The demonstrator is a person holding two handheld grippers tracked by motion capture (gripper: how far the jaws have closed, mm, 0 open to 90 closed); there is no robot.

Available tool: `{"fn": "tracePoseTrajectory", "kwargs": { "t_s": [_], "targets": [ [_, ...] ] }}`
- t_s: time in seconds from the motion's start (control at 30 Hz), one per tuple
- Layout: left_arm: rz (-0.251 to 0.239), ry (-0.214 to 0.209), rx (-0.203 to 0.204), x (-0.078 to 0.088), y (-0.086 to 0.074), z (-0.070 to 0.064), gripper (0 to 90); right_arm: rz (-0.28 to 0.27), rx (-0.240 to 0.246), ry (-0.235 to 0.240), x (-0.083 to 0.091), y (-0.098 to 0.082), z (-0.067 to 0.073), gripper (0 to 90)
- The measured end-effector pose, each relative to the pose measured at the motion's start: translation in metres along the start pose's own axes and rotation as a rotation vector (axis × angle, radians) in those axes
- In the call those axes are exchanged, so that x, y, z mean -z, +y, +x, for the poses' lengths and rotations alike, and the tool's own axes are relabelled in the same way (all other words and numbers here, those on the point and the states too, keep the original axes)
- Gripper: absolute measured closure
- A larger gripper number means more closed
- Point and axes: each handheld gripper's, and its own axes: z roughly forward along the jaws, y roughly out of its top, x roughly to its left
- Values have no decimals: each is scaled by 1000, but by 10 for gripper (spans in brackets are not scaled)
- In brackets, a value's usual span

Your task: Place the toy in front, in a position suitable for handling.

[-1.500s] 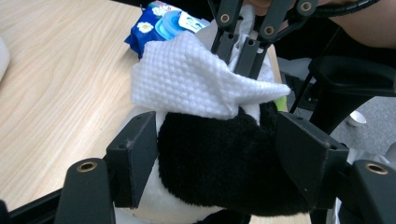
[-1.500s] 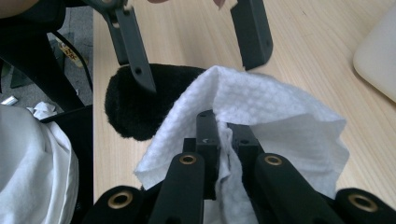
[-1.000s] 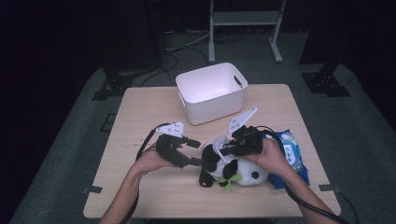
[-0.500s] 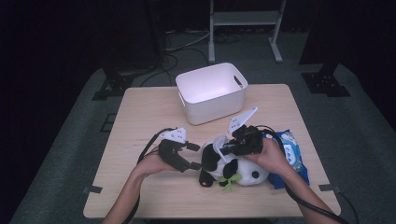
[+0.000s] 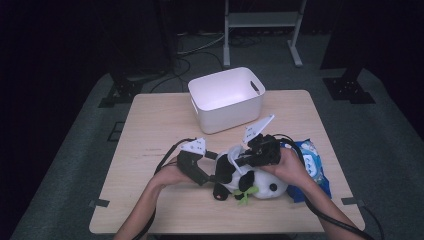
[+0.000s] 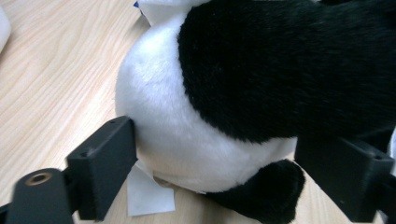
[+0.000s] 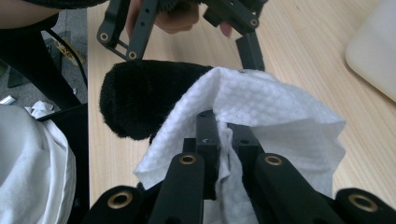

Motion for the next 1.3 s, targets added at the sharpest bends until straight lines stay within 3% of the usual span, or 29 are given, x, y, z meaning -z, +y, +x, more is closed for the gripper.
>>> {"fn": "tracePoseTrajectory", "kwargs": {
  "t_s": [0.47,0.6,0.77,0.9,1.17,1.3],
  "targets": [
    [-30,-50,26,-17,-4,9,14,-4,-2,10,-4,-1,-1,845],
    [-26,-49,19,-15,-3,8,119,-3,-6,10,-6,0,-1,844],
    [6,-32,13,-8,2,5,252,-21,-4,12,-5,1,-2,844],
    [61,-10,1,0,11,0,284,-42,-7,19,-4,3,0,844],
    [115,32,-20,29,20,-6,328,-111,-2,33,-6,13,6,842],
    [141,54,-22,41,24,-8,340,-110,29,20,-5,24,11,842]
  ]
}}
